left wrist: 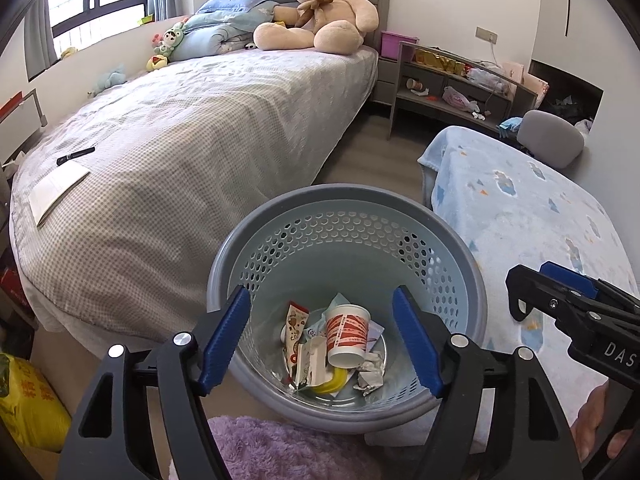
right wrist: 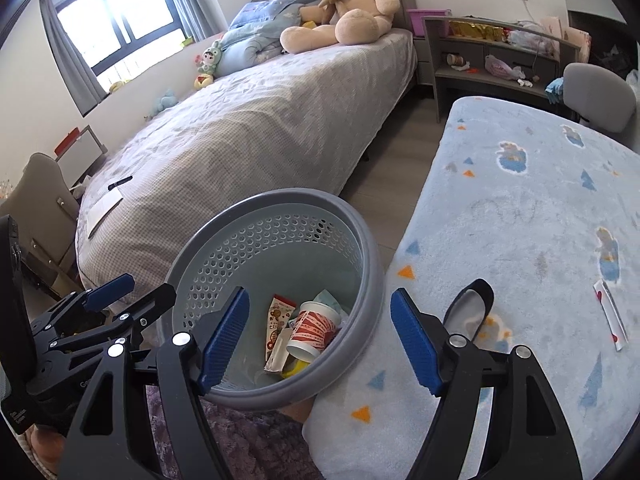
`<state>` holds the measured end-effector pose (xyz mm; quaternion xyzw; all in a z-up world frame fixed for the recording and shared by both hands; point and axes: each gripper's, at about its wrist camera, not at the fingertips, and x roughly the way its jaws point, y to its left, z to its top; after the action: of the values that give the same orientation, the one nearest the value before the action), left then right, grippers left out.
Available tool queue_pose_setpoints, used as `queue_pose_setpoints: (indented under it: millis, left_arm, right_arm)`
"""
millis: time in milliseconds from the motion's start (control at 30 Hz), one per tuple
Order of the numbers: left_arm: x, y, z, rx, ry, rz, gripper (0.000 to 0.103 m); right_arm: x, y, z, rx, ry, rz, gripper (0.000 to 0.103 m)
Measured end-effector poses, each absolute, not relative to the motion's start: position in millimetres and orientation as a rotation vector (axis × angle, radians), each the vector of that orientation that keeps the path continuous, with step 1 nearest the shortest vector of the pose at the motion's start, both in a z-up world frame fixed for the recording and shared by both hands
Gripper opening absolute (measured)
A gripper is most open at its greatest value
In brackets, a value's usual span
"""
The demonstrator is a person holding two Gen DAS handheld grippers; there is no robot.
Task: Collect trash
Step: 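Move both grippers back over the table toward the hair tie and packet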
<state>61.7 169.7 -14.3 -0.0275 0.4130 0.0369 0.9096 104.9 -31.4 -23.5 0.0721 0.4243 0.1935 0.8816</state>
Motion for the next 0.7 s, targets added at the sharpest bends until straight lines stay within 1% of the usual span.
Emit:
queue_pose_setpoints:
  millis: [333, 700]
  left_arm:
    - [49, 123, -6, -0.031, 0.836, 0.010, 0.074]
    - [53, 35, -22, 0.015, 0.867, -0.125, 0.074]
  right_arm:
    - [75, -89, -21, 0.168, 0.863, 0.313, 0.073]
    - [48, -185, -32, 0.213, 0.871, 0.136, 0.073]
